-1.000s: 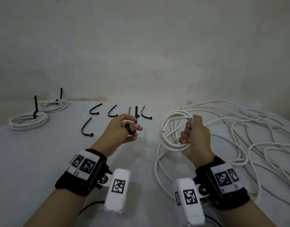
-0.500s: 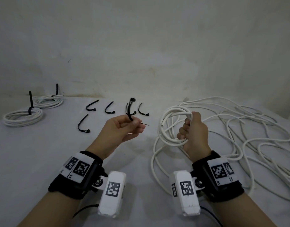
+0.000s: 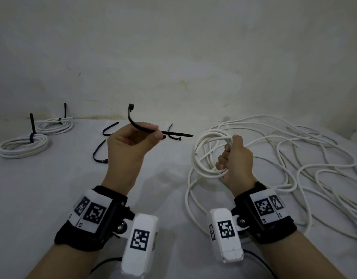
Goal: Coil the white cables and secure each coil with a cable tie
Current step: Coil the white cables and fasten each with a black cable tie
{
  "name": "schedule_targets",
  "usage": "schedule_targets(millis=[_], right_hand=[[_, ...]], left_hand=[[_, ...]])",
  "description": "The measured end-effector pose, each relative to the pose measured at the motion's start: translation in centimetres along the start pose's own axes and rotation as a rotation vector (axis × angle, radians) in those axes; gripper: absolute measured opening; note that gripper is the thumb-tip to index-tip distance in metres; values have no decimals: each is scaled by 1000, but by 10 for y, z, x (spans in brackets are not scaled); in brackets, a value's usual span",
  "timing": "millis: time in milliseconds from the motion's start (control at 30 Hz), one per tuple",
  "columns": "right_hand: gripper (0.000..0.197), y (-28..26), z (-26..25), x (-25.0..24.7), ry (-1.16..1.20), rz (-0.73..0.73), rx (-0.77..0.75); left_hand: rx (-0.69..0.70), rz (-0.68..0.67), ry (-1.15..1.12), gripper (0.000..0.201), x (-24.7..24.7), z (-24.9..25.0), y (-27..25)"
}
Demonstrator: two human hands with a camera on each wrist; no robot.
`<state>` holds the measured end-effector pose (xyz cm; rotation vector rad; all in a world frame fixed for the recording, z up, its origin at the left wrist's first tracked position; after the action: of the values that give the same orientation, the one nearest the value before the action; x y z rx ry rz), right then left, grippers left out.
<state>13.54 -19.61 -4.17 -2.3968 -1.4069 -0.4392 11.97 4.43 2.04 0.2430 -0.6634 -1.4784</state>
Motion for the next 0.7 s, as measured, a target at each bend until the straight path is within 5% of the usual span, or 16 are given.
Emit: schedule_targets(millis=[200, 333, 467, 700], right_hand=[[38, -5, -3, 6, -7, -24, -60], [43, -17, -7, 19, -28, -73, -102], [44, -29, -3, 31, -34, -141, -106], [47, -38, 13, 45, -17, -351, 58]], left_hand=[[95, -237, 183, 14, 44, 4, -19], [220, -223, 366, 22, 40, 4, -18], [342, -212, 544, 8, 42, 8, -18], [446, -198, 706, 29, 47, 11, -20]])
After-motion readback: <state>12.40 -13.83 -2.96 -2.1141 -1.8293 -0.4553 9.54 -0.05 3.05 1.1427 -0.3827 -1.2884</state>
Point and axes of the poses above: each hand's wrist, its own y-axis towards the middle knuckle, its own x-axis out of the palm, z = x × y, the point moved 7 cm from there along y, towards the middle knuckle, and after that the axes turned 1 degree about -z, right-handed, at the moved point
